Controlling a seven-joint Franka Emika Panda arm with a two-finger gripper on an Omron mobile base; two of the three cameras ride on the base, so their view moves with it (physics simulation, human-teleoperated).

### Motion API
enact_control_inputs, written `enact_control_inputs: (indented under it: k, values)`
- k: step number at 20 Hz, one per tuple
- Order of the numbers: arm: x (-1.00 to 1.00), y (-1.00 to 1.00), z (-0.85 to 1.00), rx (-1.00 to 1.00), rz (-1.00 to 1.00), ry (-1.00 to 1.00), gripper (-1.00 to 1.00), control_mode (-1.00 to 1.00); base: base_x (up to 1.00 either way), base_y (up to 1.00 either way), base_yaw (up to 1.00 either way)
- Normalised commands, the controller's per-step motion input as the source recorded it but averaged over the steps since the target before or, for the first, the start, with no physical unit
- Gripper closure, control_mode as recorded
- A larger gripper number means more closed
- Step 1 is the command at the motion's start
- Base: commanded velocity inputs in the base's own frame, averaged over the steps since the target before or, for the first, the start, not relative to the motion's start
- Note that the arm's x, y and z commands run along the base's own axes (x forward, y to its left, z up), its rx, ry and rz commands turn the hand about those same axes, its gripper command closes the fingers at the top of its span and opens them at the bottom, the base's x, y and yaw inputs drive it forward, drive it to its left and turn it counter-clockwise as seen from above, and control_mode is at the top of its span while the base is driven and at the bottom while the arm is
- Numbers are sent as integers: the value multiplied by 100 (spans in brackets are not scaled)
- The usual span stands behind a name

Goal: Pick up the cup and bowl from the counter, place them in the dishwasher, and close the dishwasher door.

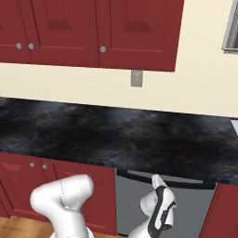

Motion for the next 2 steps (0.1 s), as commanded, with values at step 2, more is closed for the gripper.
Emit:
enact_control_inputs:
  k: [2]
  values:
    - [100,0,-69,-3,0,1,-100,-100,0,0,0]
